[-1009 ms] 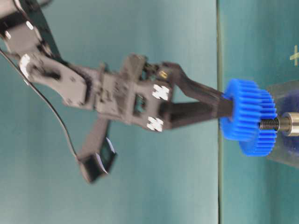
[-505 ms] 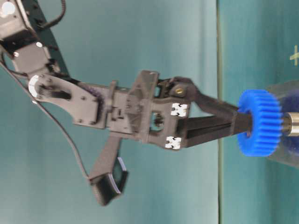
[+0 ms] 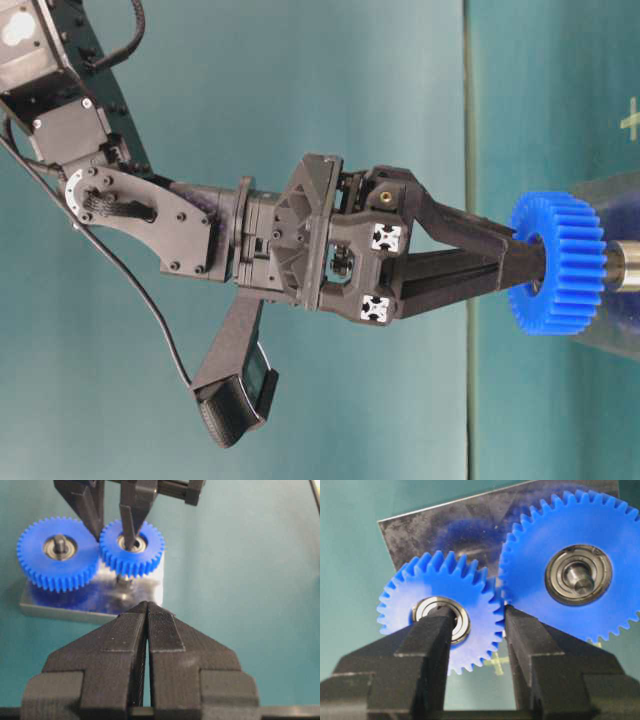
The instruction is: Fit the small gear onto the shaft.
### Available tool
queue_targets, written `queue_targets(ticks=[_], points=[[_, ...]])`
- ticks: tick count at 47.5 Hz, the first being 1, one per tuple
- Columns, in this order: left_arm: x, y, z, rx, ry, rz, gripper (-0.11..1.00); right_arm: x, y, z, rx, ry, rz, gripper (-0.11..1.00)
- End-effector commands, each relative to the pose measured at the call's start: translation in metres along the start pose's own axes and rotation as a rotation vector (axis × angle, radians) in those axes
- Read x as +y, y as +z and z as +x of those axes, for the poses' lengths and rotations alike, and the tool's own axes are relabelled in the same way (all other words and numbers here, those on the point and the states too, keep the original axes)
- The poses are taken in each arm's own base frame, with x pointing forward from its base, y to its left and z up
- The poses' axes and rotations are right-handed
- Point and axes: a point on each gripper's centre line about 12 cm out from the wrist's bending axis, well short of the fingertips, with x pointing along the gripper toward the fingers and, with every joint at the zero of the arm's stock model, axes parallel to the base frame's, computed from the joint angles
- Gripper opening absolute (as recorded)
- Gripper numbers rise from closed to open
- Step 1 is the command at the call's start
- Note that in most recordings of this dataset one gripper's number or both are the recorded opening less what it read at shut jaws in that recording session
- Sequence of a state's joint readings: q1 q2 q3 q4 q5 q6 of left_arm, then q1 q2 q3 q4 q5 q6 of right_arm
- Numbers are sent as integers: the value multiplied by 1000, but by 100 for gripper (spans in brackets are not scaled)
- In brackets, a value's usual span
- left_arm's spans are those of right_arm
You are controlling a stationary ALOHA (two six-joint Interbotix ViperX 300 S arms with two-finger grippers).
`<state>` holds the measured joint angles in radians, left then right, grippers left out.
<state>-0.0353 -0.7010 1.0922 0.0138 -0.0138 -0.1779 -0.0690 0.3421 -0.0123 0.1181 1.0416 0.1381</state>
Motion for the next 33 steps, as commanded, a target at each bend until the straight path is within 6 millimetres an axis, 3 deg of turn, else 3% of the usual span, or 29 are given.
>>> queue_targets(ticks=[1, 8, 14, 16, 24, 33], points=[[-1, 6, -1, -22, -5, 4, 0, 2, 5, -8, -27, 8, -4, 35], [-1, 6, -1, -24, -6, 4, 0, 1, 5, -9, -19, 5, -2, 37], [-1, 9, -1, -30, -5, 3, 0, 1, 5, -10, -21, 3, -2, 70], [-1, 9, -1, -30, -5, 3, 0, 2, 6, -12, -27, 3, -4, 76], [-1, 9, -1, -30, -5, 3, 0, 0, 13, -23, -56, 6, 4, 71], [-2, 9, -1, -30, -7, 4, 0, 0, 24, -32, -91, 10, -8, 57]])
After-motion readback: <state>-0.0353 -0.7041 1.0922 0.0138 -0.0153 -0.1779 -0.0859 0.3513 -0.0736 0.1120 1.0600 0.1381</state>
